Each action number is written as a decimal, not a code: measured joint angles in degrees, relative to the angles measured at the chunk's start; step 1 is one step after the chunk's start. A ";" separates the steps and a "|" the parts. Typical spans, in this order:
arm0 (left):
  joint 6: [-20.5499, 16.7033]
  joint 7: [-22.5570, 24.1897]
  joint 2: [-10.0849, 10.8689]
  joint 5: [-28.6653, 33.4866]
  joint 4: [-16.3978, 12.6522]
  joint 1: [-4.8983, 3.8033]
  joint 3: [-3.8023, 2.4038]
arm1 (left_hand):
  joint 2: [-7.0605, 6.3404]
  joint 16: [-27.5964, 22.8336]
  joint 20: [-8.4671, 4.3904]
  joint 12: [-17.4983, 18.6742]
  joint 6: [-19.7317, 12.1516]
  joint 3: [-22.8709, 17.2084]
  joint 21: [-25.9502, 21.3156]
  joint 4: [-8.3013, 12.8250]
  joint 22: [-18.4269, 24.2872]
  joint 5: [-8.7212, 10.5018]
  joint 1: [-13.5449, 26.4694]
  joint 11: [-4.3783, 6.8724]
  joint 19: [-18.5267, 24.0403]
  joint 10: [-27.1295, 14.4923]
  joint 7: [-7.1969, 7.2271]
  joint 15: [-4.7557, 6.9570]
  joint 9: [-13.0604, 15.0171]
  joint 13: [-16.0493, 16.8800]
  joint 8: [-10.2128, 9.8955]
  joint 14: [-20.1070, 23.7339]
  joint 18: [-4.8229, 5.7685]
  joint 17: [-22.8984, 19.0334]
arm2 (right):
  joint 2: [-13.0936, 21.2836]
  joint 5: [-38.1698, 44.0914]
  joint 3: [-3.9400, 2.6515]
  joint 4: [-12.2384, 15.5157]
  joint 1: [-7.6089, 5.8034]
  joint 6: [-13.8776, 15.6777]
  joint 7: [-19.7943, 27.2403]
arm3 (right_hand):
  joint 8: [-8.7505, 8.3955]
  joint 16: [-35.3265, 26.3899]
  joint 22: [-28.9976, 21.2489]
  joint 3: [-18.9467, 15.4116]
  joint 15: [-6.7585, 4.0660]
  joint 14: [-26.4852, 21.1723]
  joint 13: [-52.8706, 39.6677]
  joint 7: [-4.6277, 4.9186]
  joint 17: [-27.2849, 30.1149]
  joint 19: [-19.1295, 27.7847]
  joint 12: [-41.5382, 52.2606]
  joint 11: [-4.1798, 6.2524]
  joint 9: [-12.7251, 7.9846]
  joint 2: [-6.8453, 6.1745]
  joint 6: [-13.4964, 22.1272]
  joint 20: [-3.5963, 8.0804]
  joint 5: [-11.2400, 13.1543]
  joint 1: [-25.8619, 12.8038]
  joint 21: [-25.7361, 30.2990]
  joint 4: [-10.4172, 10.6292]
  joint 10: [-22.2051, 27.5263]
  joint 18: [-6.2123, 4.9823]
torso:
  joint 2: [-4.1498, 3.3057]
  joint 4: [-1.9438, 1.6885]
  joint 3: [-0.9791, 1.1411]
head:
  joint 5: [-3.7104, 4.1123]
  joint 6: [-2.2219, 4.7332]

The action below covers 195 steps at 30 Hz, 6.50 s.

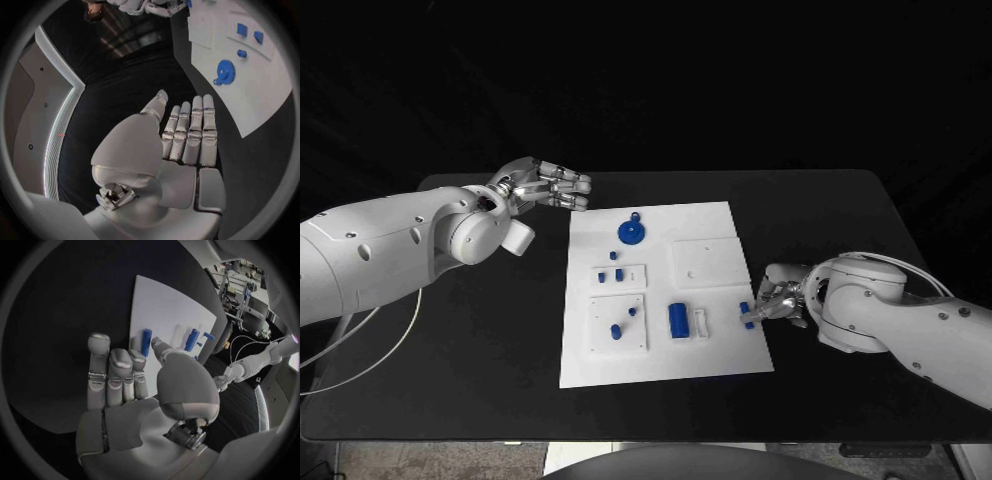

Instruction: Assemble the parts on the task board

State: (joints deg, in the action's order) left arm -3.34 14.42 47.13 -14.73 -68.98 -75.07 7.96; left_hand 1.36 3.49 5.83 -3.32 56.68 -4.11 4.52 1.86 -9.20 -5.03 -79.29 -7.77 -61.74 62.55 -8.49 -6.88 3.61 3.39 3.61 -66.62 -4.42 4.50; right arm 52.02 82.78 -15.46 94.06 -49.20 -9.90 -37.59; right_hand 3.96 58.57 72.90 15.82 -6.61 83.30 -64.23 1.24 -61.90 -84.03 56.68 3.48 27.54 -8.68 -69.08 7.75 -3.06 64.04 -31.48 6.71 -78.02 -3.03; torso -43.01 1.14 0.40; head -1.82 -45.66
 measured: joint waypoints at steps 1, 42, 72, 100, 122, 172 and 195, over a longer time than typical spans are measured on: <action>0.00 0.00 0.00 0.00 0.00 0.00 0.00 | 0.00 0.00 0.00 0.00 0.00 0.00 0.00 0.00 0.00 0.00 0.00 0.00 0.00 0.00 0.00 0.00 0.00 0.00 0.00 0.00 0.00 0.00 | -0.16 0.12 -0.02 0.00 0.08 0.00 -0.02 | 0.02 0.00 0.00 0.00 0.00 0.00 0.02 -0.06 0.00 0.00 0.00 0.00 -0.01 0.00 -0.06 0.00 0.00 0.00 0.00 0.00 0.00 0.00 | 0.00 -0.01 0.00 | 0.00 0.00; 0.06 -0.59 -0.09 0.04 0.12 0.00 0.00 | 0.00 0.00 0.20 0.00 -2.28 0.32 0.00 0.00 0.37 0.00 0.00 -0.42 -0.20 -0.42 -0.79 0.00 -0.06 0.00 0.00 0.00 0.00 0.05 | -6.21 14.39 3.13 -1.07 -0.04 4.10 0.01 | -0.53 -1.23 -0.49 8.34 0.89 0.12 1.82 0.82 1.37 -0.01 -1.70 -1.04 21.50 1.13 1.75 -0.61 0.40 1.44 1.54 -12.35 1.05 0.00 | 0.03 -0.07 -0.04 | -0.44 -0.20; 0.23 -0.90 -0.20 0.04 0.16 0.00 0.00 | 0.00 0.00 0.20 0.00 -2.26 0.48 0.00 0.16 0.55 0.00 0.00 -0.42 -0.20 -0.42 -0.81 0.00 -0.05 0.00 0.00 0.00 0.00 0.03 | -4.66 4.85 3.47 -0.53 0.57 10.42 2.18 | -0.54 -0.94 1.14 15.97 1.12 -0.14 2.05 2.02 2.07 -0.01 -0.80 -1.52 25.47 6.89 -0.78 -1.01 0.37 -4.34 0.53 -18.83 1.12 -0.44 | 0.00 -0.03 0.00 | -0.69 -0.45; 0.72 -1.13 -0.17 0.02 0.11 0.00 0.00 | 0.00 0.00 0.20 0.00 -2.00 0.49 0.00 0.17 0.61 0.00 0.00 -0.42 -0.20 -0.42 -0.61 0.00 -0.05 0.00 0.00 0.00 0.00 0.07 | -3.12 -8.07 2.17 4.33 1.30 16.15 4.33 | -1.07 -1.16 1.02 21.36 0.56 -0.38 2.27 2.12 2.85 0.20 -1.03 -0.99 -23.42 6.56 -0.89 -0.80 -24.91 -4.77 0.88 -21.65 1.63 -1.29 | 0.00 -0.05 -0.03 | -0.79 -0.79; 1.10 -1.37 -0.27 0.00 0.11 0.00 0.01 | 0.00 0.00 0.20 0.00 -1.48 0.64 0.00 0.32 0.68 0.00 -0.01 -0.42 -0.20 -0.42 -0.68 0.00 -0.04 0.00 0.00 0.00 0.00 0.06 | -3.89 -7.80 2.28 3.86 1.30 10.57 1.78 | -0.31 -1.66 0.09 11.55 0.57 -0.37 2.80 1.78 3.28 0.20 -1.53 -0.48 -23.12 7.32 -1.53 -0.80 -18.98 -4.81 2.22 -18.68 0.92 -1.35 | 0.00 -0.02 0.01 | -0.92 -1.08; 2.30 -2.03 -0.37 -0.08 0.13 0.00 0.02 | 0.00 0.00 0.20 0.00 -1.52 0.63 0.00 0.32 0.82 0.00 0.00 -0.42 -0.20 -0.42 -0.72 0.00 -0.04 0.00 0.00 0.00 0.00 0.04 | -5.72 -6.72 2.52 2.14 1.23 9.61 1.49 | -0.01 -2.56 -1.63 0.71 0.59 -0.38 3.80 0.81 3.54 0.20 -2.36 -0.63 -23.31 -0.45 -2.19 -0.80 -0.04 -3.91 2.88 2.60 0.62 -1.35 | -0.02 -0.03 0.02 | -0.82 -1.20; 1.07 -0.91 -0.94 0.32 1.12 0.00 0.03 | 0.00 0.00 -0.01 0.00 -0.29 0.80 0.00 0.15 0.98 0.00 -0.01 -0.07 -0.41 -0.07 -0.31 0.00 -0.04 0.00 0.00 0.00 0.00 0.12 | -4.30 -11.68 0.23 -5.25 -0.18 16.19 12.40 | -0.20 -3.65 -2.86 -23.99 1.16 -0.32 4.09 2.85 4.16 -0.01 -2.36 -1.68 -23.27 8.89 4.36 -1.01 -12.24 -0.54 5.71 -3.04 1.70 -1.34 | 0.49 0.14 -0.06 | -0.09 0.92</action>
State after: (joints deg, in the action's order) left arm -2.27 13.51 46.20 -14.41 -67.86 -75.07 7.99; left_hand 1.36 3.49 5.82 -3.32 56.39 -3.31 4.52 2.01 -8.22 -5.03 -79.30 -7.84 -62.15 62.48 -8.80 -6.88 3.57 3.39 3.61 -66.62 -4.43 4.61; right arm 47.72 71.10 -15.23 88.81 -49.39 6.29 -25.18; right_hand 3.76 54.92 70.05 -8.18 -5.46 82.98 -60.14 4.09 -57.74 -84.04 54.31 1.80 4.27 0.21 -64.71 6.74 -15.30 63.50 -25.77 3.67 -76.33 -4.36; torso -42.52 1.29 0.34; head -1.91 -44.75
